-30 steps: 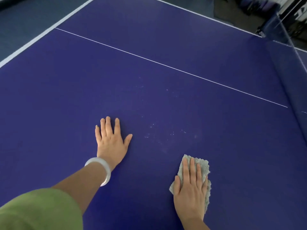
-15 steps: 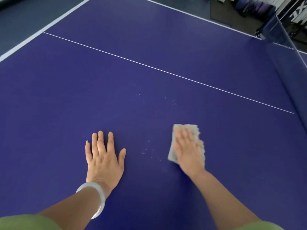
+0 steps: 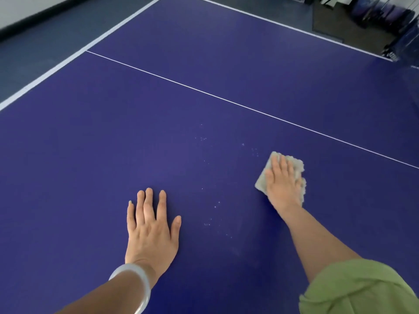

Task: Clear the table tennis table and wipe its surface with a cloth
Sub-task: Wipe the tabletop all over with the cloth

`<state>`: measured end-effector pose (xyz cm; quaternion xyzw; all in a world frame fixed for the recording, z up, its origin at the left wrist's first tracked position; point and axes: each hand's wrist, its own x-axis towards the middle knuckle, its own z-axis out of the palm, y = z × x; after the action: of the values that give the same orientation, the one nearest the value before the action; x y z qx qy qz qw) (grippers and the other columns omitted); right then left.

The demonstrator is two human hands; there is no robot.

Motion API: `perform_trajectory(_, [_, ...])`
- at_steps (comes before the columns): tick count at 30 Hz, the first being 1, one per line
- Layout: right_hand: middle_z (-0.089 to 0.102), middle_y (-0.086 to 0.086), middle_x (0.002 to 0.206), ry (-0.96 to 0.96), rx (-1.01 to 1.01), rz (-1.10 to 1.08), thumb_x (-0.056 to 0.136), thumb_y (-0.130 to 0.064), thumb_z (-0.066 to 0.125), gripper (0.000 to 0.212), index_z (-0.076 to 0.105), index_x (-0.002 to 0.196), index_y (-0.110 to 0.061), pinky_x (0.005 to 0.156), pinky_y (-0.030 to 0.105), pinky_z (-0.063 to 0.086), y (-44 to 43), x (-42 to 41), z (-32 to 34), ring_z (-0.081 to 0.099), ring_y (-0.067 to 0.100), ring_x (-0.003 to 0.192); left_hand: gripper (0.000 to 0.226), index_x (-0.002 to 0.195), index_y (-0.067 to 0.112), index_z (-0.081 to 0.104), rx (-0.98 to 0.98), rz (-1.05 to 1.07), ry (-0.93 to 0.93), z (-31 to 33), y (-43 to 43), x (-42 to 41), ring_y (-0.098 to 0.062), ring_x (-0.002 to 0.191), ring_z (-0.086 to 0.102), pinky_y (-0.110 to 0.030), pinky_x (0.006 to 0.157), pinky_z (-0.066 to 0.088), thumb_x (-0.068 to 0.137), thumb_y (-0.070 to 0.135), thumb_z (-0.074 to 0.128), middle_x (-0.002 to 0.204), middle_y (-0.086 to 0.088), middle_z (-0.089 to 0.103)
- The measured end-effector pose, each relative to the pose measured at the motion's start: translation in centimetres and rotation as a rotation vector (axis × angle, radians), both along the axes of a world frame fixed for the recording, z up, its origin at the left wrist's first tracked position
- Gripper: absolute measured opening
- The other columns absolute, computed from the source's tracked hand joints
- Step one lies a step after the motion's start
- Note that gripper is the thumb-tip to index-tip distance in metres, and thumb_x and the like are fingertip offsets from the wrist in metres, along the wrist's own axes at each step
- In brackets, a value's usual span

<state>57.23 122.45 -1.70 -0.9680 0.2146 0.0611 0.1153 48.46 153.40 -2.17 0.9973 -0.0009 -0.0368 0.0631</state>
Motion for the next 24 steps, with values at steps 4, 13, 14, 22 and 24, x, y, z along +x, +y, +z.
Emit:
perform_trajectory(4, [-0.019,-0.021,0.161,-0.002,-0.024,0.574,0.100,-0.050,-0.003,0.056,-0.015,0.154,-0.040,0.120,0.040,-0.005,3.2,-1.1,-0.9,-0.020,0.002,0.148,0.073,0.150,0.007,0.035,0.013,0.006,0.010,0.3,0.0,0.0,-0.035,0.148,0.021,-0.053,0.120,0.016,0.095,0.051,0.014,0.155,-0.021,0.031])
perform_trajectory(13, [0.007,-0.004,0.166,-0.032,0.027,-0.107,0.102,-0.047,0.017,0.061,0.005,0.158,-0.025,0.120,0.055,0.006,-8.2,6.2,0.1,0.002,0.016,0.152,0.069,0.147,0.006,0.040,0.012,-0.004,0.002,0.1,0.0,-0.1,-0.035,0.146,0.027,-0.054,0.117,0.020,0.096,0.049,0.022,0.152,-0.022,0.037])
perform_trajectory(14, [0.006,-0.004,0.166,-0.033,0.041,-0.131,0.103,-0.047,0.016,0.061,0.005,0.158,-0.024,0.121,0.054,0.003,-7.8,8.1,0.2,0.000,0.016,0.152,0.069,0.147,0.006,0.040,0.012,-0.003,0.000,0.1,0.0,-0.2,-0.035,0.146,0.027,-0.053,0.117,0.019,0.097,0.049,0.022,0.152,-0.021,0.037])
perform_trajectory(22, [0.008,-0.005,0.166,-0.014,0.317,-0.023,0.102,-0.048,0.016,0.060,0.011,0.158,-0.026,0.121,0.050,-0.009,7.6,20.5,1.0,-0.006,0.017,0.152,0.069,0.148,0.008,0.040,0.045,-0.001,0.017,0.4,-0.1,0.1,-0.033,0.146,0.027,-0.051,0.116,0.019,0.096,0.050,0.022,0.153,-0.019,0.036])
perform_trajectory(24, [0.017,-0.002,0.163,0.032,0.262,0.195,0.100,-0.046,0.019,0.058,0.022,0.154,-0.026,0.120,0.053,0.002,13.8,20.3,1.1,0.002,0.021,0.152,0.069,0.149,0.009,0.038,0.052,0.005,0.028,0.5,-0.1,0.1,-0.032,0.147,0.026,-0.050,0.116,0.017,0.096,0.051,0.022,0.155,-0.017,0.034])
